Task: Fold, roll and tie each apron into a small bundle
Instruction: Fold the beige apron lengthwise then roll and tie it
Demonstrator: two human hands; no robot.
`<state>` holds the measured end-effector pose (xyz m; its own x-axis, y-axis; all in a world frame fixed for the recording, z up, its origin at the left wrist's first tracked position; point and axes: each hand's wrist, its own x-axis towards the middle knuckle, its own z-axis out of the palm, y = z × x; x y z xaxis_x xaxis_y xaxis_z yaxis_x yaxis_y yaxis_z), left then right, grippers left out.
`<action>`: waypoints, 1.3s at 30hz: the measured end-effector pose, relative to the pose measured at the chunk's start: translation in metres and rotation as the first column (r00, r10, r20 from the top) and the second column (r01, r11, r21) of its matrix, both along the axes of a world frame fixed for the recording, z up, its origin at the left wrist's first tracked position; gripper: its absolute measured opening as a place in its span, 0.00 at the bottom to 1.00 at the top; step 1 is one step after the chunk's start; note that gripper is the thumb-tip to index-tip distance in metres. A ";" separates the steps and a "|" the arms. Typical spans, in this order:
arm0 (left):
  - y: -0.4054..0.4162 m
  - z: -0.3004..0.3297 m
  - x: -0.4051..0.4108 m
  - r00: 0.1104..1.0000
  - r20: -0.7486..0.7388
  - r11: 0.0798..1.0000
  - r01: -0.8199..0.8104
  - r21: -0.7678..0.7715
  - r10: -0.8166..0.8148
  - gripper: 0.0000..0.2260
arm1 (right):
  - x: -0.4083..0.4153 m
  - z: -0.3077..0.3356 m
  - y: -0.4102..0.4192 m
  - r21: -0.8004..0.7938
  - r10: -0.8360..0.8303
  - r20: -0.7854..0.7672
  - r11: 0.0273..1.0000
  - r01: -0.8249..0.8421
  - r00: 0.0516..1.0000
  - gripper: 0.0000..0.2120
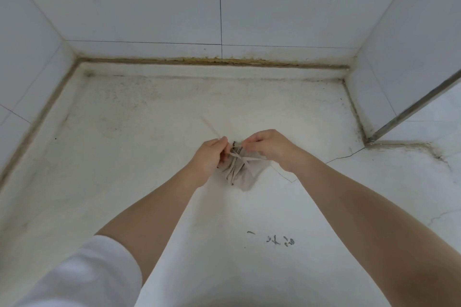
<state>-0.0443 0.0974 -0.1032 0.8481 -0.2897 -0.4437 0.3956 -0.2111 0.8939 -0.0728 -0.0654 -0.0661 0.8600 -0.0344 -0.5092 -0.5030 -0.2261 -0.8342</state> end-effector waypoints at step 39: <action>0.005 -0.010 -0.001 0.961 -0.225 0.985 0.171 0.018 -0.163 0.14 | -0.001 -0.042 0.032 -0.679 0.643 0.104 0.603 -0.418 0.759 0.16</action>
<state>-0.0452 0.1022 -0.1128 0.6681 -0.3987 -0.6283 0.5392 -0.3224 0.7780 -0.0736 -0.0335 -0.1083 0.9215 0.2916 -0.2567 0.1295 -0.8536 -0.5046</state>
